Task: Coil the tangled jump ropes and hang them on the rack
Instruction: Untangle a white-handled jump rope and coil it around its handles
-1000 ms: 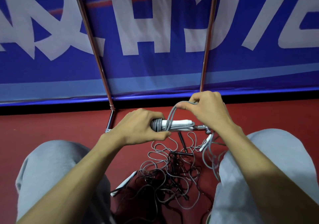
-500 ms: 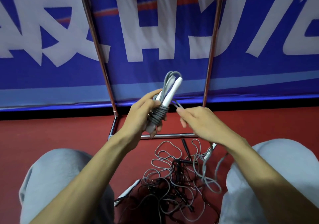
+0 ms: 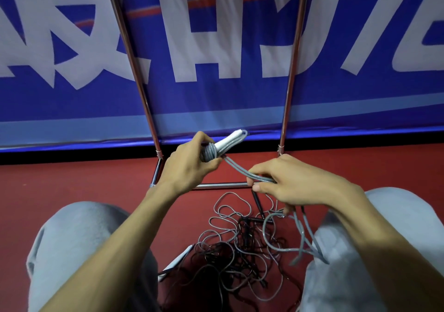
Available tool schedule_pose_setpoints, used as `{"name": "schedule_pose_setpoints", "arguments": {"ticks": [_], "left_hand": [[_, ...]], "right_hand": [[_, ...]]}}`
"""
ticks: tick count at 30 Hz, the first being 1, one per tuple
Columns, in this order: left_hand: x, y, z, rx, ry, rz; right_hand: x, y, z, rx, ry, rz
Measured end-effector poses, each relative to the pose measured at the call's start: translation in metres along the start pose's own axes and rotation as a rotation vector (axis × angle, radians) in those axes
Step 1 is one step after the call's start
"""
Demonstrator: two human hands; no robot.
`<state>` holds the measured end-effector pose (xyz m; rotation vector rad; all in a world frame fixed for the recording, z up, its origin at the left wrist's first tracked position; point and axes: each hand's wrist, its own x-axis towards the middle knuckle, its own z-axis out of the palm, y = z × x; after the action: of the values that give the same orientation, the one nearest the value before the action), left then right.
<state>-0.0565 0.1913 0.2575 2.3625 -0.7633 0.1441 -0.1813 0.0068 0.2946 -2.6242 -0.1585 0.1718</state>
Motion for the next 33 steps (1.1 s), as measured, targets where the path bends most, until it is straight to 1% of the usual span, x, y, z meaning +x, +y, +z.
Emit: {"name": "schedule_pose_setpoints", "arguments": {"ticks": [2, 4, 7, 9, 12, 14, 17, 19, 21, 22, 24, 26, 27, 29, 31, 33], "left_hand": [[-0.003, 0.001, 0.003, 0.140, -0.035, 0.038], [-0.004, -0.001, 0.008, 0.249, -0.141, 0.110], [-0.005, -0.002, 0.010, 0.397, -0.342, 0.195], [-0.006, 0.001, 0.009, 0.439, -0.382, 0.242], [-0.008, 0.010, 0.005, 0.394, -0.405, 0.300], [-0.011, 0.015, 0.004, 0.371, -0.411, 0.342], [-0.017, 0.022, 0.005, 0.350, -0.362, 0.395], [-0.019, 0.024, 0.003, 0.304, -0.322, 0.417], [-0.020, 0.023, 0.000, 0.221, -0.326, 0.404], [-0.020, 0.022, -0.003, 0.131, -0.354, 0.375], [-0.019, 0.023, -0.007, -0.151, -0.407, 0.312], [-0.019, 0.026, -0.012, -0.441, -0.419, 0.245], [-0.019, 0.028, -0.014, -0.561, -0.400, 0.206], [-0.019, 0.032, -0.016, -0.754, -0.327, 0.110], [-0.015, 0.034, -0.016, -0.878, -0.225, 0.002], [-0.010, 0.034, -0.018, -0.987, -0.167, -0.080]], "right_hand": [[0.002, -0.001, 0.005, -0.113, 0.018, -0.084], [0.006, -0.001, 0.010, -0.168, 0.078, -0.178], [0.011, 0.002, 0.009, -0.170, 0.247, -0.299], [0.013, 0.007, 0.006, -0.152, 0.366, -0.330], [0.015, 0.014, 0.004, -0.115, 0.554, -0.282], [0.016, 0.016, 0.005, -0.041, 0.643, -0.206], [0.019, 0.020, 0.004, 0.043, 0.708, -0.045], [0.020, 0.020, 0.003, 0.054, 0.738, 0.050], [0.022, 0.018, 0.002, 0.041, 0.738, 0.148], [0.022, 0.016, 0.002, 0.032, 0.719, 0.201], [0.021, 0.013, 0.001, 0.007, 0.662, 0.293], [0.021, 0.012, 0.000, -0.045, 0.577, 0.333], [0.022, 0.014, 0.000, -0.067, 0.545, 0.337], [0.023, 0.016, 0.003, -0.017, 0.505, 0.336], [0.024, 0.019, 0.005, 0.075, 0.449, 0.319], [0.025, 0.019, 0.007, 0.094, 0.366, 0.272]]}}
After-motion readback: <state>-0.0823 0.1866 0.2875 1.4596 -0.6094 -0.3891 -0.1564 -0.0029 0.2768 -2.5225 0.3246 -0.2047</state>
